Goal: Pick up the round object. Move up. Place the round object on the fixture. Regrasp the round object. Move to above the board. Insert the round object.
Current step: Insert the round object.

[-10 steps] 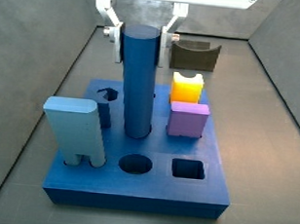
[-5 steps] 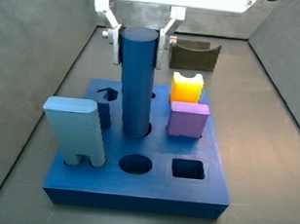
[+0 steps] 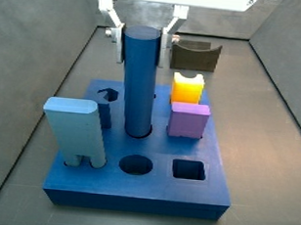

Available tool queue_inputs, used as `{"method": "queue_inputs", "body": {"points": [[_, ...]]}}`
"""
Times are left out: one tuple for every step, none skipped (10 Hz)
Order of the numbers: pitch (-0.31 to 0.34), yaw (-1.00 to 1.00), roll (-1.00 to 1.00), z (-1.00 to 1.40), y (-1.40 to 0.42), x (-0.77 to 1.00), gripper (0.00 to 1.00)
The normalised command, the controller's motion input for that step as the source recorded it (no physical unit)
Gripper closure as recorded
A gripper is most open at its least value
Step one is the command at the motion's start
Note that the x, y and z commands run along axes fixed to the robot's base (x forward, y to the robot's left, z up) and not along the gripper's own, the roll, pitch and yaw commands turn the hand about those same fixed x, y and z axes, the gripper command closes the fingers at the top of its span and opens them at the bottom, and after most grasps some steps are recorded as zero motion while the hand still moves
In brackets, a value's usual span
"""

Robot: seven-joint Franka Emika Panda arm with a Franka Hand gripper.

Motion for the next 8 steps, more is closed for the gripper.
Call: {"method": "queue_inputs", "body": {"points": [[0.0, 0.0, 0.0, -0.28, 0.0, 0.05, 1.0], [0.0, 0.0, 0.0, -0.29, -0.02, 0.07, 1.0], [0.0, 0.0, 0.0, -0.28, -0.02, 0.08, 1.0], [0.0, 0.0, 0.0, -0.34, -0.03, 0.05, 1.0], [0.0, 0.0, 0.01, -0.4, -0.05, 0.02, 1.0], [0.0, 0.0, 0.03, -0.43, -0.08, 0.01, 1.0], [0.0, 0.0, 0.03, -0.42, -0.07, 0.01, 1.0], [0.0, 0.0, 0.0, -0.42, -0.02, 0.03, 1.0]]}}
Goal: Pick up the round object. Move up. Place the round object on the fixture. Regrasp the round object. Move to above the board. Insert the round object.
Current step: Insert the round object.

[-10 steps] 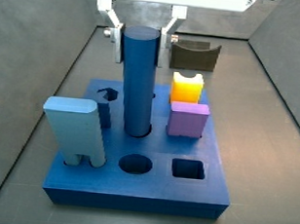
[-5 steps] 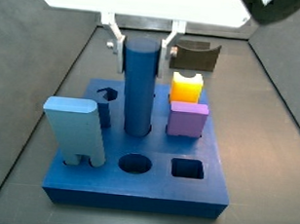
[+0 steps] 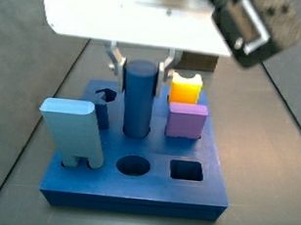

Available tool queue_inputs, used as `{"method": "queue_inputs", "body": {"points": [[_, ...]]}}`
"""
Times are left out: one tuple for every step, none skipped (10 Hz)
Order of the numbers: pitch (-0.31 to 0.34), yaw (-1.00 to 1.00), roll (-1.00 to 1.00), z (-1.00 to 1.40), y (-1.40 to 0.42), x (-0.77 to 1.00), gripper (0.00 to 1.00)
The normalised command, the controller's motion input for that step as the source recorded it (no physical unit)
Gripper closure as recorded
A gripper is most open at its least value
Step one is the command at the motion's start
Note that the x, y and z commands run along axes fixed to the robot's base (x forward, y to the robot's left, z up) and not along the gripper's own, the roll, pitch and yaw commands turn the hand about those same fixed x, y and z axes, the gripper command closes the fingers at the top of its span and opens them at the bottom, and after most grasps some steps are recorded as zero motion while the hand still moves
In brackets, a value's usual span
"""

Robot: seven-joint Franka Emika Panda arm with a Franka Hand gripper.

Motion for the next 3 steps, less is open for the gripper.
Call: {"method": "queue_inputs", "body": {"points": [[-0.034, 0.0, 0.0, -0.22, -0.01, -0.05, 1.0], [-0.08, 0.0, -0.03, -0.04, 0.0, -0.02, 1.0], [0.0, 0.0, 0.0, 0.0, 0.0, 0.0, 1.0]]}}
